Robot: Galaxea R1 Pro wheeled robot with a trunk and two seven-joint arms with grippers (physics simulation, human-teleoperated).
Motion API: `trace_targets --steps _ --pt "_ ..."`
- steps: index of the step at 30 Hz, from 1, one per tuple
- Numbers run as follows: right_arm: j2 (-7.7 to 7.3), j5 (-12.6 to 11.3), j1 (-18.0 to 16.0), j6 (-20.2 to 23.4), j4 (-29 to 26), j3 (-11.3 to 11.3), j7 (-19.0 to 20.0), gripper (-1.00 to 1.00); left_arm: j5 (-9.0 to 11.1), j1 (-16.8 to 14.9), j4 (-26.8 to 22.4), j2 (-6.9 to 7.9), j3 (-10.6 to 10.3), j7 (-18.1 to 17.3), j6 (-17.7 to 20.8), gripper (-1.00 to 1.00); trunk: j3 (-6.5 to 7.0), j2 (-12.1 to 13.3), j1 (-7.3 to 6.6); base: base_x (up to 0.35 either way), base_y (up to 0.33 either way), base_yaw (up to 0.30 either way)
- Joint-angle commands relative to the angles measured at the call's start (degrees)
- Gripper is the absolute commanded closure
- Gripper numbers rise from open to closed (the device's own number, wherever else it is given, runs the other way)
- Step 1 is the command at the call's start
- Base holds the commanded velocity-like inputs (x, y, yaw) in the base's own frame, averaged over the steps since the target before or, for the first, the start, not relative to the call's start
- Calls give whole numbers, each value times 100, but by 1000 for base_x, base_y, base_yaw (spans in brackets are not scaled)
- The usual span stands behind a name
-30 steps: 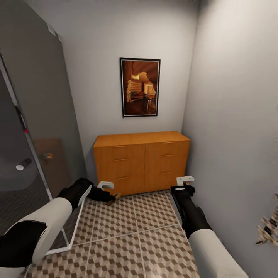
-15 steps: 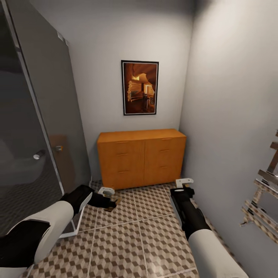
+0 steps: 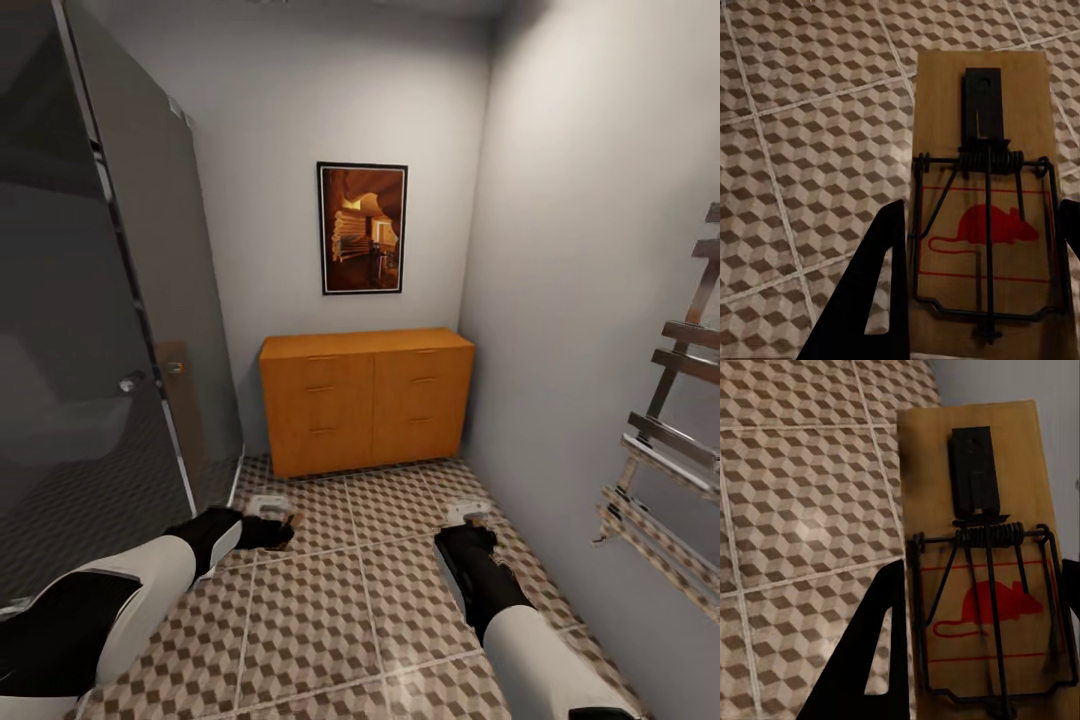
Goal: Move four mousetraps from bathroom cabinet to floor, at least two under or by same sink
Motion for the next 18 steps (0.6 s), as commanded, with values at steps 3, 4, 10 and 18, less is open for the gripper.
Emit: trace_targets --steps 3,4,10,18 --pt "7 49 -4 -195 440 -26 21 100 75 7 4 4 -47 346 -297 100 -7 -5 -4 -346 0 0" --pt "7 41 -4 -372 629 -26 21 100 85 17 9 5 -47 478 -397 100 -7 -5 -4 -346 0 0" --pt "7 53 -4 -1521 1903 -26 31 100 101 365 11 95 -45 707 -668 100 -7 -5 -4 -344 0 0" --pt "7 29 -4 -1738 2238 -40 32 100 103 836 10 224 -45 727 -1028 100 -7 -5 -4 -306 0 0"
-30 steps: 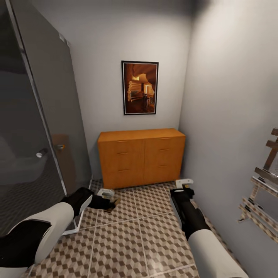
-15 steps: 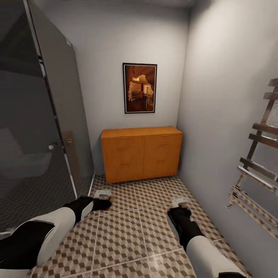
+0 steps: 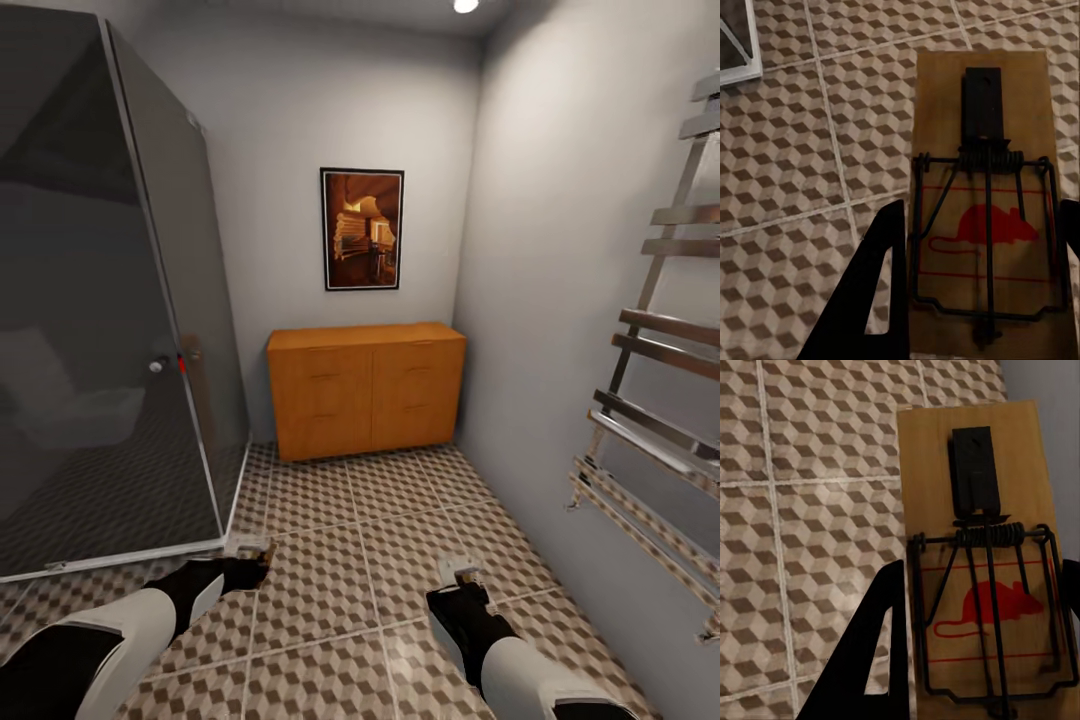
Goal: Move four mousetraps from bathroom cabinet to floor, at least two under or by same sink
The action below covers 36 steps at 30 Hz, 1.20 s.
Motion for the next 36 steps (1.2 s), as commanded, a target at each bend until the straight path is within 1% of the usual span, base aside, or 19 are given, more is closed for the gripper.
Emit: trace_targets --steps 1,5,11,13,14,16,17,20,21,22,23,25,26,29,36 --pt "4 45 -2 42 16 -27 -16 100 49 61 -2 2 -45 -7 1 100 -7 -5 -3 -272 0 0" --pt "4 34 -2 16 55 -34 -118 100 51 234 1 18 -46 -6 -59 100 -7 -5 -3 -159 0 46" --pt "4 24 -2 12 65 -38 -148 100 63 414 5 -3 -47 10 -243 100 -7 -5 -3 -24 0 249" --pt "4 23 -2 14 68 -38 -143 100 93 545 5 -12 -44 11 -266 100 -7 -5 -3 -4 0 291" --pt "4 21 -2 13 69 -38 -140 100 141 603 5 -5 -42 8 -274 100 -7 -5 -3 -2 0 295" --pt "4 20 -2 15 75 -38 -131 100 347 697 5 29 -40 5 -325 100 -7 -5 -3 -1 0 298" --pt "4 19 -2 16 77 -38 -129 100 418 715 5 41 -39 5 -349 100 -7 -5 -3 -1 0 298" --pt "4 16 -2 32 85 -36 -124 100 864 857 5 85 -38 -1 -516 100 -7 -5 -3 0 0 299" --pt "4 18 -2 37 89 -35 -123 100 976 928 5 92 -38 -3 -559 100 -7 -5 -3 0 0 300" --pt "4 19 -2 38 98 -34 -123 100 1018 962 5 94 -38 -5 -578 100 -7 -5 -3 0 0 300" --pt "4 35 -2 28 213 -31 -120 100 1130 1123 5 98 -44 -9 -633 100 -7 -5 -3 0 0 300" --pt "4 47 -2 15 325 -30 -126 100 1162 1229 5 99 -46 -12 -660 100 -7 -5 -3 0 0 300" --pt "4 50 -2 1 396 -29 -125 100 1176 1322 5 95 -46 -14 -773 100 -7 -5 -3 0 0 300" --pt "4 49 -2 -13 450 -29 -111 100 1185 1422 5 78 -47 -14 -1043 100 -7 -5 -3 0 0 300" --pt "4 58 -2 -10 521 -29 -109 100 1192 1435 5 77 -47 -15 -1090 100 -7 -5 -3 0 0 300"
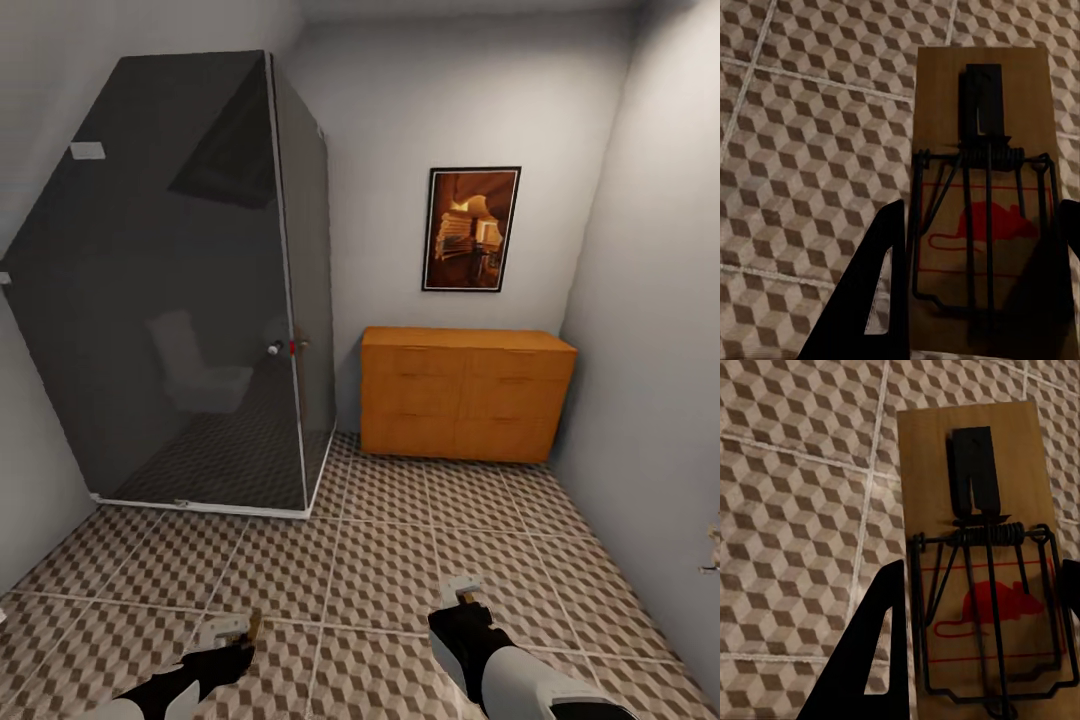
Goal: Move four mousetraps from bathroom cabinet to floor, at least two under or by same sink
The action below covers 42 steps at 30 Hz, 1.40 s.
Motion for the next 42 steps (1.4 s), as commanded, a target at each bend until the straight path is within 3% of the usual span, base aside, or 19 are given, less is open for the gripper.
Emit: trace_targets --steps 1,25,42 --pt "3 62 -1 42 65 -24 -9 100 50 -5 9 18 -44 -7 -31 100 -7 -4 0 0 0 300" --pt "3 69 -1 32 128 -24 -17 100 34 -7 9 -14 -48 -8 -75 100 -7 -4 0 0 0 299" --pt "3 61 -1 40 128 -24 11 100 41 -1 9 -20 -48 -8 -74 100 -7 -4 0 0 0 177"
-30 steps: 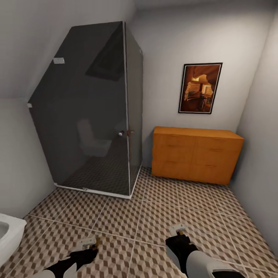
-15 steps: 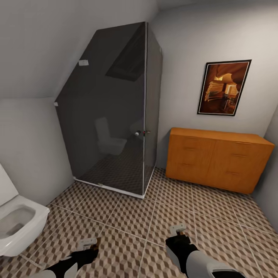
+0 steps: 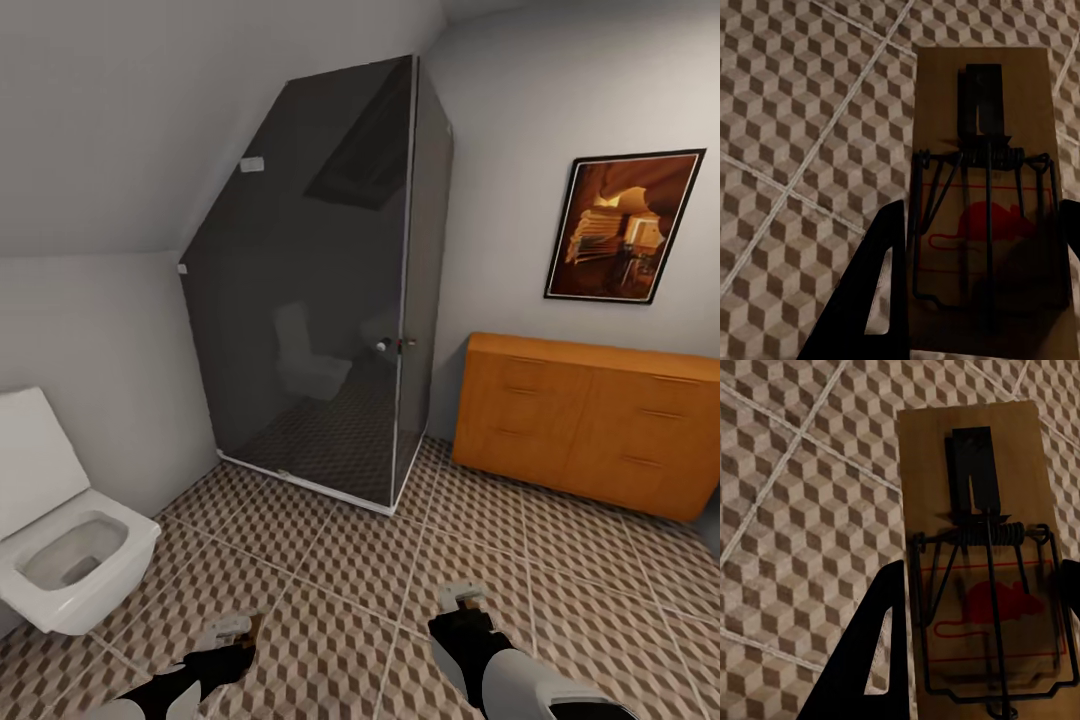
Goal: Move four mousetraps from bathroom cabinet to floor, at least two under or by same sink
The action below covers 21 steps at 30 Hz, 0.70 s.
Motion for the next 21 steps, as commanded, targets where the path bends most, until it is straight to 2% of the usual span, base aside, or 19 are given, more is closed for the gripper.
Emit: trace_targets --steps 1,21 --pt "3 50 -1 45 -11 -26 3 100 49 -5 9 0 -48 -8 -20 100 -7 -4 0 0 0 293" --pt "3 58 -1 37 -11 -26 -6 100 55 -8 9 15 -48 1 -20 100 -7 -4 0 0 0 299"
